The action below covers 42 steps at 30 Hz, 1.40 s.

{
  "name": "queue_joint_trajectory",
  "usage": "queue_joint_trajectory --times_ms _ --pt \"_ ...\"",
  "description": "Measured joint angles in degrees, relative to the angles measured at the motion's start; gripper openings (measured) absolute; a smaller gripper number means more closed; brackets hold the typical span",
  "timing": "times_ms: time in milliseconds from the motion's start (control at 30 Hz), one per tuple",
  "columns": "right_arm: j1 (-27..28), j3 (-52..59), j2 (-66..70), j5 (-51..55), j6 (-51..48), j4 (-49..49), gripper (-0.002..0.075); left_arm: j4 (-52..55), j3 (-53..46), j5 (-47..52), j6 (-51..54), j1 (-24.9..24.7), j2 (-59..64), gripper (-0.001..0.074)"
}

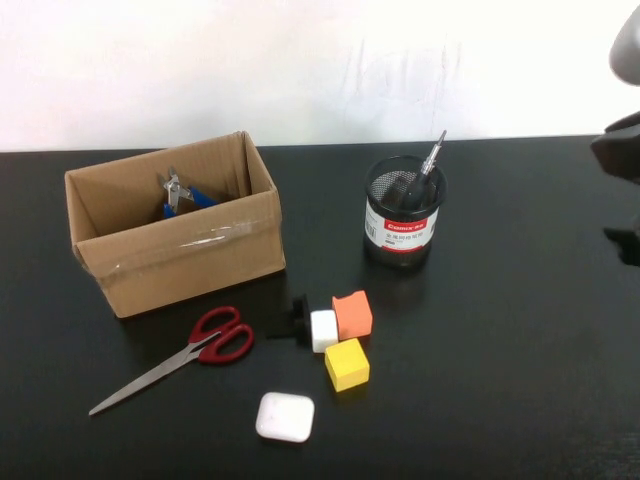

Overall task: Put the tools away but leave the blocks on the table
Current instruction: Pick up the scissors from the table

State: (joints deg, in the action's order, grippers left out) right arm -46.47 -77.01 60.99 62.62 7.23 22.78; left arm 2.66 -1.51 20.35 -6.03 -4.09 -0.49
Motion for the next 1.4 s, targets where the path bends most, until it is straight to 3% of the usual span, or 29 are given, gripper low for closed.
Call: queue_joint_trajectory --times_ms 167,300,467,633,767,1000,1400 --pt "4.4 0.4 -1.1 -3.2 0.6 -3.9 -0.0004 0.0 0.0 0.0 0.0 0.0 0.0 -0.0004" --pt "13.8 5.8 -6.3 -10.4 0.6 -10.3 -0.0004 0.0 0.0 0.0 0.0 0.0 0.0 -0.0004" --pt "27.3 20.3 -19.9 -20.7 0.6 -16.2 -0.0004 0.0 0.0 0.0 0.0 0.0 0.0 -0.0004" --pt "38.3 35.4 -37.0 -26.6 0.6 -13.9 -0.0004 0.0 0.0 0.0 0.0 0.0 0.0 -0.0004" --pt "43.9 43.8 -49.0 -29.4 0.6 -8.4 -0.0004 0.0 0.0 0.0 0.0 0.0 0.0 -0.0004" --pt "47.3 57.7 -61.3 -36.2 1.0 -5.6 -0.0004 0.0 0.0 0.0 0.0 0.0 0.0 -0.0004" --pt "49.4 78.1 -61.7 -45.0 3.0 -17.0 -0.0006 0.0 0.0 0.0 0.0 0.0 0.0 -0.0004"
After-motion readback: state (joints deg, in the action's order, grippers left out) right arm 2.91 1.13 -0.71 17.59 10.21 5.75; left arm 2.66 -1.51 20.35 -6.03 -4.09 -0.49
